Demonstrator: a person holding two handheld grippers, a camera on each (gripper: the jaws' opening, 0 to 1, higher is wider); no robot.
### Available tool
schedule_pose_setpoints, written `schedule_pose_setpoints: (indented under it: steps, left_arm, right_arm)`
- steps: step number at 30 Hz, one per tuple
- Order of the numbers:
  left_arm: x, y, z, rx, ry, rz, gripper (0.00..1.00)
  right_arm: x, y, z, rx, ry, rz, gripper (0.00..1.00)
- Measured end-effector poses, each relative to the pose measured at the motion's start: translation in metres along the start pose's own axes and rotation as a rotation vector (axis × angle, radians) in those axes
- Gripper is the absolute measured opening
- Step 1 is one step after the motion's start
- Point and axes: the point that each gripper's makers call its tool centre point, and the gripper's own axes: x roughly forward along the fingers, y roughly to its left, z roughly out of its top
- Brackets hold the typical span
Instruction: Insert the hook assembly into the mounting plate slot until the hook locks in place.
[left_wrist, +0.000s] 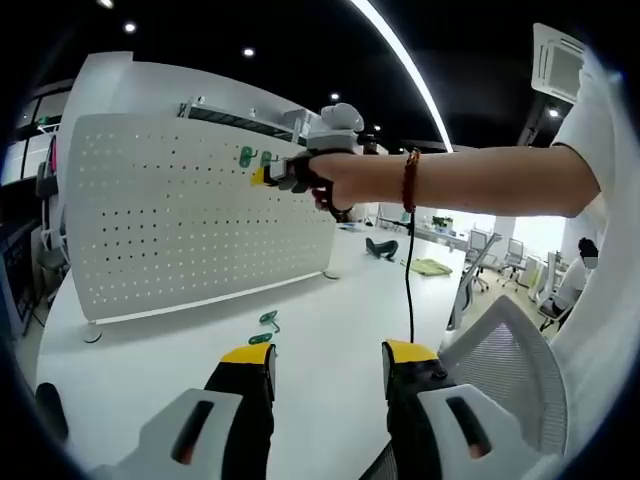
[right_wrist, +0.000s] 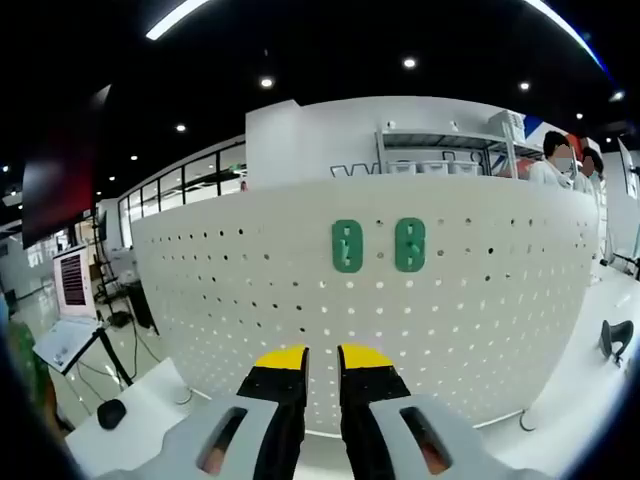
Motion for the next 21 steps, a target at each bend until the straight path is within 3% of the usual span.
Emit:
schedule_pose_setpoints:
  steps: [11,21]
  left_arm:
    - [0.008,-0.012,-0.004,-0.009,0.012,0.018,0.44]
    - [0.008,-0.021,-0.007,-0.007,0.025,0.023,0.44]
  right_arm:
    - [-0.017,0.012,-0.029,-0.037,0.041,0.101,0.09]
    - [-0.030,0.012,-0.075,-0.024,0.115,0.153,0.10]
